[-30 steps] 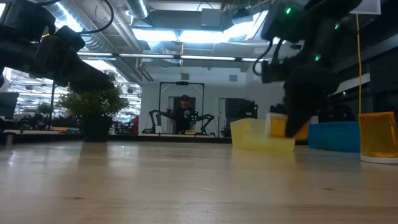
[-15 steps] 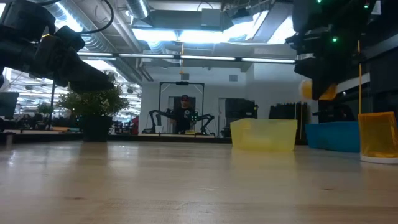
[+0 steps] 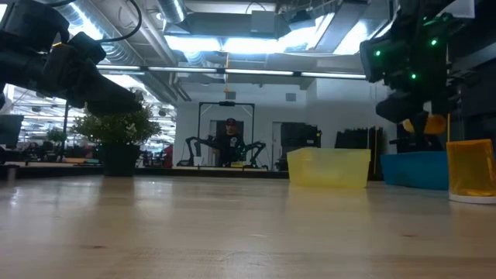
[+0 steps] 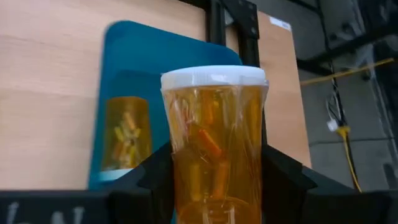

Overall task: Pick and place medicine bottles into bin by pill shape (circle, oval)
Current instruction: Put the large orange pill bottle into the blue bin

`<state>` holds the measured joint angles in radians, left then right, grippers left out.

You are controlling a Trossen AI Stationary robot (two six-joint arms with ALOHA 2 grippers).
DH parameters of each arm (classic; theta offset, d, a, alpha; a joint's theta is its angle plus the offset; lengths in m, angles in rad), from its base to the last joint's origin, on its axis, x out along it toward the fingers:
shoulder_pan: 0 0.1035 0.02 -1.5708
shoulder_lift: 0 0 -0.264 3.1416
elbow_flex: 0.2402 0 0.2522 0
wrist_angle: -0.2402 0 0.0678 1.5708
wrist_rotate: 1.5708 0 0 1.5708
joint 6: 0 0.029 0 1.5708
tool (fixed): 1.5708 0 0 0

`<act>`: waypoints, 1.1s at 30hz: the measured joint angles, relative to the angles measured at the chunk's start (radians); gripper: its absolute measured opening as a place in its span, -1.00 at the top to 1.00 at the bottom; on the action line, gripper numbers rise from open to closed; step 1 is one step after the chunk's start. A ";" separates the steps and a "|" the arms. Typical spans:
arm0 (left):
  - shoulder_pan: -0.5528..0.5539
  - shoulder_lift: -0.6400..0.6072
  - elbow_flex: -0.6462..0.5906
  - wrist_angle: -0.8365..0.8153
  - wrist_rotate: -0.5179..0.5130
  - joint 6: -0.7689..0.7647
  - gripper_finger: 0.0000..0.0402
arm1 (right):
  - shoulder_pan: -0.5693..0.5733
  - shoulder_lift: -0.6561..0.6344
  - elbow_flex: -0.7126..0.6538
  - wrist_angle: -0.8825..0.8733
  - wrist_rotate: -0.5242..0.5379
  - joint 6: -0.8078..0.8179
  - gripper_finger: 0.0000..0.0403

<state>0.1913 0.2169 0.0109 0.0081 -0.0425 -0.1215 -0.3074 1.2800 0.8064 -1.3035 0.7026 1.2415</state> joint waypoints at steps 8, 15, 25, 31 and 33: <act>0.000 0.000 0.000 0.000 0.000 0.000 -0.27 | -0.106 0.000 -0.010 0.058 -0.044 -0.095 -0.05; 0.000 0.000 0.000 0.000 0.000 0.000 -0.27 | -0.111 0.000 -0.010 0.088 -0.054 -0.098 -0.10; 0.000 0.000 0.000 0.000 0.000 0.000 -0.27 | -0.111 0.000 -0.010 0.100 -0.077 -0.126 -0.11; 0.000 0.000 0.000 0.000 0.000 0.000 -0.27 | -0.096 0.000 -0.010 0.100 -0.177 -0.127 -0.11; 0.000 0.000 0.000 0.000 0.000 0.000 -0.27 | -0.080 0.000 -0.009 0.098 -0.224 -0.128 -0.11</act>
<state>0.1913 0.2165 0.0109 0.0080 -0.0427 -0.1215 -0.3871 1.2804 0.7974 -1.2051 0.4781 1.1133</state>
